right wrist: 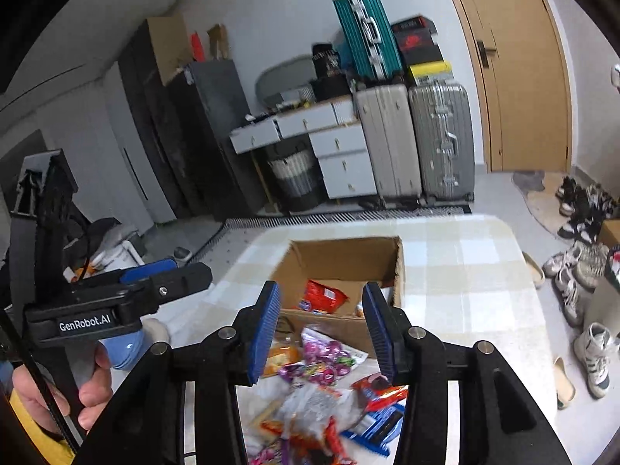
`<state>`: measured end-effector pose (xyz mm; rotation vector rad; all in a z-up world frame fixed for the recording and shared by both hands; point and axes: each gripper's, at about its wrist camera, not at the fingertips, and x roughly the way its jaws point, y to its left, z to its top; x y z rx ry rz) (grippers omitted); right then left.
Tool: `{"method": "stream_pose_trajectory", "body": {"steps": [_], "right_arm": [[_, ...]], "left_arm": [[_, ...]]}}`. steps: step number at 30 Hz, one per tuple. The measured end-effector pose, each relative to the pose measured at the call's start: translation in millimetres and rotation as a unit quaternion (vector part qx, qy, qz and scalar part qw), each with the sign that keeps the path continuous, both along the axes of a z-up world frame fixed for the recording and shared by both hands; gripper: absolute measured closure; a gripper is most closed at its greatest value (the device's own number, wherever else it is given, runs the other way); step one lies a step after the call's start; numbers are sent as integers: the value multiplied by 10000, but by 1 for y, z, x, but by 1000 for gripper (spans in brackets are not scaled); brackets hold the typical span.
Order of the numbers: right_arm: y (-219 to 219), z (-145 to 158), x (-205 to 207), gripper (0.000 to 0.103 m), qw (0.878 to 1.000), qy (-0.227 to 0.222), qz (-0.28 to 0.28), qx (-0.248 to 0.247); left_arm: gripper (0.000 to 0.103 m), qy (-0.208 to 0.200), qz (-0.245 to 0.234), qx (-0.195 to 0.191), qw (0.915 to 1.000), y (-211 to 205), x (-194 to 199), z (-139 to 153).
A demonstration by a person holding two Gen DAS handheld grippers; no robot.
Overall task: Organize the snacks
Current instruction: 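Withdraw both grippers from the box back toward the snack pile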
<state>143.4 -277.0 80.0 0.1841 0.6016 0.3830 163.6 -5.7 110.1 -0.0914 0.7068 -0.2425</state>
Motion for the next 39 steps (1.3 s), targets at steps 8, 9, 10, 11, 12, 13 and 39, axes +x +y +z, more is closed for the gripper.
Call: {"method": "stream_pose_trajectory", "body": {"steps": [8, 9, 10, 11, 12, 13, 39], "right_arm": [[3, 36, -68, 54, 9996, -256, 38, 136], [4, 38, -75, 49, 9995, -288, 45, 131], [6, 41, -84, 46, 9994, -332, 44, 115], [7, 43, -92, 40, 9992, -371, 52, 100], [9, 44, -101, 38, 9990, -421, 69, 91], [9, 44, -109, 38, 9988, -475, 90, 75], [17, -96, -104, 1, 9975, -578, -57, -397]], "left_arm": [[22, -307, 46, -43, 9995, 6, -87, 46], [21, -344, 44, -38, 9994, 7, -99, 51], [20, -384, 32, -30, 9993, 6, -110, 55], [20, -442, 52, 3, 9990, 7, -124, 59], [20, -473, 79, 32, 9988, 7, -134, 62], [19, -508, 92, 48, 9987, 8, -144, 64], [1, -517, 711, 404, 9953, 46, -139, -99]]}}
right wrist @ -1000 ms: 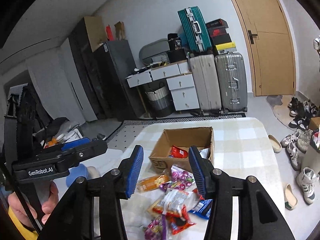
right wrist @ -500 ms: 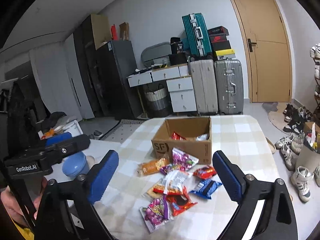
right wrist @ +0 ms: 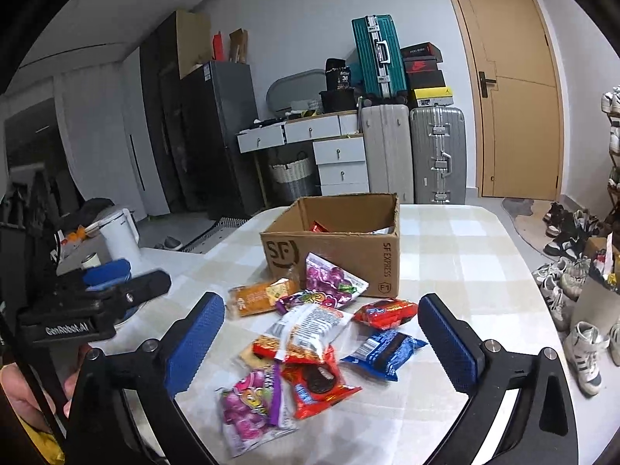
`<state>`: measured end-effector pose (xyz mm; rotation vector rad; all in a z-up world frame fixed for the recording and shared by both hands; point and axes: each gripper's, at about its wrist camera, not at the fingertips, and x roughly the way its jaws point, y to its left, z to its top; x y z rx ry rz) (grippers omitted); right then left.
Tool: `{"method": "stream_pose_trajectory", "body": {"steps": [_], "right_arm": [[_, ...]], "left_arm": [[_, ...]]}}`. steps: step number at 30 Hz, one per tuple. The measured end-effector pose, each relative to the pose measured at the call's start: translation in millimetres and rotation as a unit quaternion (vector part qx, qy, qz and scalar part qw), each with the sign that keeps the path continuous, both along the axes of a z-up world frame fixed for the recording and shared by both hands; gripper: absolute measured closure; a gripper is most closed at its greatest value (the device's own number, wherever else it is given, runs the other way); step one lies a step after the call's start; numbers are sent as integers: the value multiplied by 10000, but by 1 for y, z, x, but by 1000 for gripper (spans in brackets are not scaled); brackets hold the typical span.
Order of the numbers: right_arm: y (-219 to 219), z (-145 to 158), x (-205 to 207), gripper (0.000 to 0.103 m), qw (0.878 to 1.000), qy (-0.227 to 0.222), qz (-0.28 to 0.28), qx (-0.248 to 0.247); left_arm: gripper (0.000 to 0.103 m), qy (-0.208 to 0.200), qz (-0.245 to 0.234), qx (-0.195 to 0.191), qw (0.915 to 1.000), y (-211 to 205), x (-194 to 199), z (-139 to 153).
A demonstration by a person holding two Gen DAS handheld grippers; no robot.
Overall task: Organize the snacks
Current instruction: 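Withdraw both grippers from the box back toward the snack pile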
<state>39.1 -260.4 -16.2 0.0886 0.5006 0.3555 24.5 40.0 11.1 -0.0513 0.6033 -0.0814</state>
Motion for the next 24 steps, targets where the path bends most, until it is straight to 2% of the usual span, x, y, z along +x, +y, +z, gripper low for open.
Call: {"method": "stream_pose_trajectory", "body": {"steps": [2, 4, 6, 10, 15, 24], "right_arm": [[-3, -9, 2, 1, 9999, 9, 14, 114], [-5, -14, 8, 1, 9996, 223, 65, 161], [-7, -16, 10, 1, 9995, 239, 94, 166], [-11, -19, 12, 1, 9994, 320, 32, 117], [-20, -22, 10, 1, 9983, 499, -26, 316], [-5, -26, -1, 1, 9957, 759, 399, 336]], "left_arm": [[1, 270, 11, -6, 9996, 0, 12, -8], [1, 80, 128, 42, 9999, 1, 13, -8], [1, 35, 84, 124, 9999, -1, 15, -6], [1, 279, -55, -86, 9996, -3, 22, -10], [1, 636, -75, -380, 9972, -1, 28, -22], [1, 704, 22, -416, 9967, 4, 22, -33]]}}
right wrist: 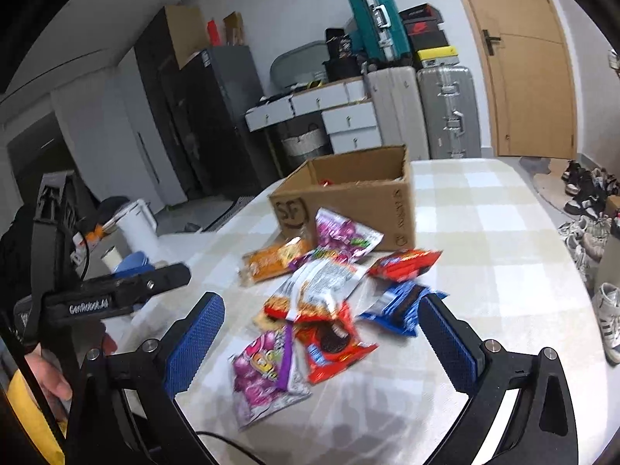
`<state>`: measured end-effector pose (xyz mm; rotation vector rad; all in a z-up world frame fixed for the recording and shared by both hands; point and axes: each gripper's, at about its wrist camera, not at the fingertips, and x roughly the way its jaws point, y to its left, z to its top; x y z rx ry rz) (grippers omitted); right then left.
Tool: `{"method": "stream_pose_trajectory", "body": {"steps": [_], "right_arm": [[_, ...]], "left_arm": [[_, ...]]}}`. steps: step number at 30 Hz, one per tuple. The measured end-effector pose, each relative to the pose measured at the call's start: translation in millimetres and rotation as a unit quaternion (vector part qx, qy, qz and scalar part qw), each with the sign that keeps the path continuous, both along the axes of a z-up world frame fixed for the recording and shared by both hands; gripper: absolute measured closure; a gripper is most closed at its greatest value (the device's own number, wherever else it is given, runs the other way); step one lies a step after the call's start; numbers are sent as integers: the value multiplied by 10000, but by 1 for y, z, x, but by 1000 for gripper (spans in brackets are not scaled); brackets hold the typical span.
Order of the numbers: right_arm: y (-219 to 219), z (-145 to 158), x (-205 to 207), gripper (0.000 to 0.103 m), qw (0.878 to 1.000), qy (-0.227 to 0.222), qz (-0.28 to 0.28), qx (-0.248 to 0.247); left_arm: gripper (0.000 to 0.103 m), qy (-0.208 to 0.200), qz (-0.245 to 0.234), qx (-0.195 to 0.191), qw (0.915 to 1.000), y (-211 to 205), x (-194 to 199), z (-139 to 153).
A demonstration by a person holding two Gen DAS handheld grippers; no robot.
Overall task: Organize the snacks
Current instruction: 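Withdraw both grippers from the box back toward the snack pile, then grasp the purple candy bag with the right gripper and lift it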
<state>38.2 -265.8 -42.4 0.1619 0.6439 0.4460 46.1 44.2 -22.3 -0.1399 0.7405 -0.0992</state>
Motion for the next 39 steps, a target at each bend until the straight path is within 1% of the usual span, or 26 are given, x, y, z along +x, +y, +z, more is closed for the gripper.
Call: {"method": "stream_pose_trajectory", "body": {"steps": [4, 7, 12, 16, 18, 21, 23, 27, 31, 32, 33, 34, 37, 38, 39], "right_arm": [[13, -7, -4, 1, 9994, 123, 294, -147], [25, -14, -6, 1, 9980, 256, 527, -250], [44, -27, -8, 1, 9948, 373, 795, -521], [57, -38, -6, 3, 9923, 495, 838, -765], [60, -46, -1, 13, 9910, 629, 813, -857], [61, -57, 6, 25, 9895, 889, 814, -798], [62, -63, 9, 27, 9887, 1007, 823, -749], [67, -66, 8, 29, 9877, 1012, 899, -781], [79, -74, 5, 30, 9840, 1151, 1088, -816], [81, -76, 5, 34, 9831, 1177, 1142, -817], [83, -77, 4, 42, 9820, 1212, 1206, -805], [86, -80, 3, 43, 9802, 1277, 1303, -762], [88, -82, 2, 46, 9810, 1259, 1276, -737], [88, -82, 2, 59, 9812, 1274, 1270, -697], [86, -82, 3, 68, 9812, 1304, 1274, -635]], "left_arm": [[1, -66, 38, 99, 9999, 1, -4, 1], [1, -101, 53, 78, 9999, 3, -5, 3], [1, -125, 156, -94, 9998, 14, -5, 6], [1, -111, 230, -167, 9995, 21, -7, 8], [1, -113, 232, -192, 9995, 22, -7, 9], [1, -61, 214, -216, 9995, 23, -7, 8], [1, -50, 207, -209, 9996, 23, -8, 8], [1, -58, 203, -186, 9996, 23, -9, 8], [1, 0, 188, -168, 9997, 22, -8, 5], [1, 15, 186, -171, 9997, 22, -7, 4], [1, 29, 190, -179, 9997, 22, -7, 4], [1, 44, 197, -196, 9996, 23, -7, 3], [1, 64, 198, -213, 9996, 24, -6, 3], [1, 66, 195, -213, 9996, 24, -6, 3], [1, 77, 193, -217, 9996, 24, -6, 2]]}}
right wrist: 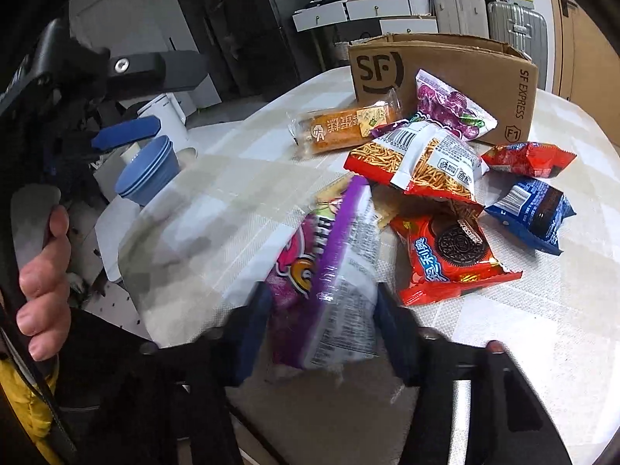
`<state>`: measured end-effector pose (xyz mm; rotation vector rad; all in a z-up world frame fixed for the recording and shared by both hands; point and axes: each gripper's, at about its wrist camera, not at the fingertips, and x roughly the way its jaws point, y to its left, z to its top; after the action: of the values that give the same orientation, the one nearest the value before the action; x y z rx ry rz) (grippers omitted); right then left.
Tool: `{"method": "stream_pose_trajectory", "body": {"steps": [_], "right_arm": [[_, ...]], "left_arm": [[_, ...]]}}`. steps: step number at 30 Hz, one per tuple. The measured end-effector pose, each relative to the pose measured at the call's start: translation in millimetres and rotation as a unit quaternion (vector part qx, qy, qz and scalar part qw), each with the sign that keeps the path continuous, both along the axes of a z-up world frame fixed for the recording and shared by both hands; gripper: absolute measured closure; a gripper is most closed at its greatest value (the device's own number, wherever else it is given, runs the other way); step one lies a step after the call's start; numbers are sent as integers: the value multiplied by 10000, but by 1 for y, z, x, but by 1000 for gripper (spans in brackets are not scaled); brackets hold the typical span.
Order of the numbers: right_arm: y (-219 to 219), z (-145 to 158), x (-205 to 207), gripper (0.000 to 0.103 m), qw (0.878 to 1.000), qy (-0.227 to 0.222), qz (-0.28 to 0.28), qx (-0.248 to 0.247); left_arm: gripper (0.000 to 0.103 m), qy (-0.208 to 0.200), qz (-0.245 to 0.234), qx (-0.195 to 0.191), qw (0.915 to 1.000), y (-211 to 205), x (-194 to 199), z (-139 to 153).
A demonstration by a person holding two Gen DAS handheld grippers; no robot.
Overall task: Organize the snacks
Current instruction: 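Grasp the purple candy bag with the right gripper and lift it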
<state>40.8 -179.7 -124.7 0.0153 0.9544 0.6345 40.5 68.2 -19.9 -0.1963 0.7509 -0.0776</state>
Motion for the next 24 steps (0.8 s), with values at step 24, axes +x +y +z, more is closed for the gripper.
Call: {"method": "stream_pose_trajectory", "body": {"steps": [24], "right_arm": [[-58, 47, 0, 81, 9912, -233, -586, 1163]], "left_arm": [[1, 304, 280, -181, 9990, 25, 13, -11]]}}
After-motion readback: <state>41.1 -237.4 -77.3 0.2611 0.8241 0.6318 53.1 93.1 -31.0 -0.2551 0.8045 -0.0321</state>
